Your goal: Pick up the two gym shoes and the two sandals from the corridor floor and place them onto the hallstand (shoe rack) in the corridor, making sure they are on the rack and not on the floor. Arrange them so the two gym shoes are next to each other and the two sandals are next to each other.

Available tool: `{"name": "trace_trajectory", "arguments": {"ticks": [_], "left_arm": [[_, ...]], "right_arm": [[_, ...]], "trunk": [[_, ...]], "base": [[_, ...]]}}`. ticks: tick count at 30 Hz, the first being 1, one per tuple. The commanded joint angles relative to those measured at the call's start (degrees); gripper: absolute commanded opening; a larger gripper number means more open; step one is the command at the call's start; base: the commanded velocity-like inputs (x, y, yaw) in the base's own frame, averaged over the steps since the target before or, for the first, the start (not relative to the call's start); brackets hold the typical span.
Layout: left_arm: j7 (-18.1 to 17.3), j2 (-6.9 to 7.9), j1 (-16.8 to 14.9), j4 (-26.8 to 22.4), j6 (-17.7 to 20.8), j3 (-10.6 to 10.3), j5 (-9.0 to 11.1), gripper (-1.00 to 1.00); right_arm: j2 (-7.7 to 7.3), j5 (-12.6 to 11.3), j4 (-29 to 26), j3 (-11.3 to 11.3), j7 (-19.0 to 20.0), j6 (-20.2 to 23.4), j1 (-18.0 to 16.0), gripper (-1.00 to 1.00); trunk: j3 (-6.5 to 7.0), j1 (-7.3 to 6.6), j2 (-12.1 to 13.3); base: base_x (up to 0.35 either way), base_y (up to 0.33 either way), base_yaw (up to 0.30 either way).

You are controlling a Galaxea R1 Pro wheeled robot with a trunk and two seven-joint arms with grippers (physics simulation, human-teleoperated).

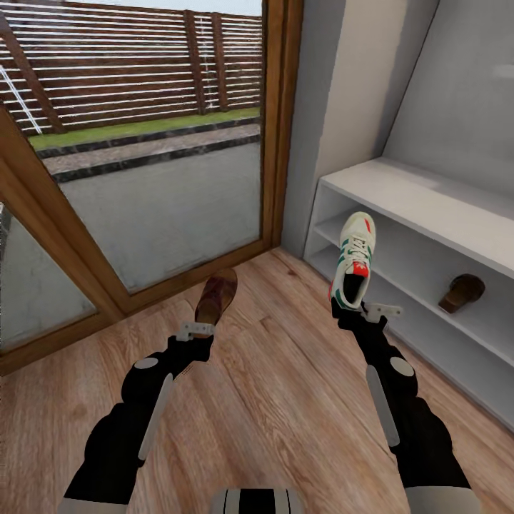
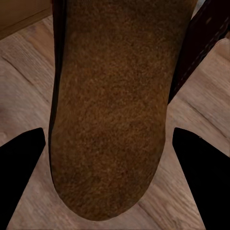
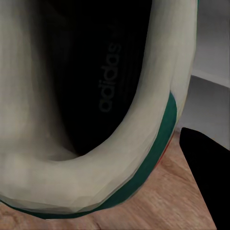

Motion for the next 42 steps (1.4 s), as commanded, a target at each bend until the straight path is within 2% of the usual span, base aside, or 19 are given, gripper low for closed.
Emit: {"name": "trace_trajectory", "arguments": {"ticks": [1, 11, 21, 42], "left_arm": [[-0.33, -0.02, -0.03, -0.02, 0.23, 0.04, -0.28, -1.0], [-0.25, -0.01, -0.03, 0.01, 0.23, 0.01, -0.25, -1.0], [-0.33, -0.02, -0.03, 0.02, 0.22, 0.04, -0.21, -1.0], [-0.42, -0.04, -0.03, -0.06, 0.23, 0.04, -0.2, -1.0]], "right_arm": [[0.03, -0.6, -0.12, -0.02, -0.2, 0.32, -0.02, -1.0], [0.03, -0.6, -0.12, -0.02, -0.2, 0.32, -0.02, -1.0], [0.03, -0.6, -0.12, -0.02, -0.2, 0.57, -0.02, -1.0], [0.03, -0.6, -0.12, -0.02, -0.2, 0.58, -0.01, -1.0]], "trunk": [[-0.04, 0.01, -0.02], [-0.04, 0.01, -0.02], [-0.04, 0.01, -0.02], [-0.04, 0.01, -0.02]], "base": [[0.196, 0.314, 0.0], [0.216, 0.303, -0.017], [0.175, 0.224, -0.258], [0.009, 0.015, -0.279]]}}
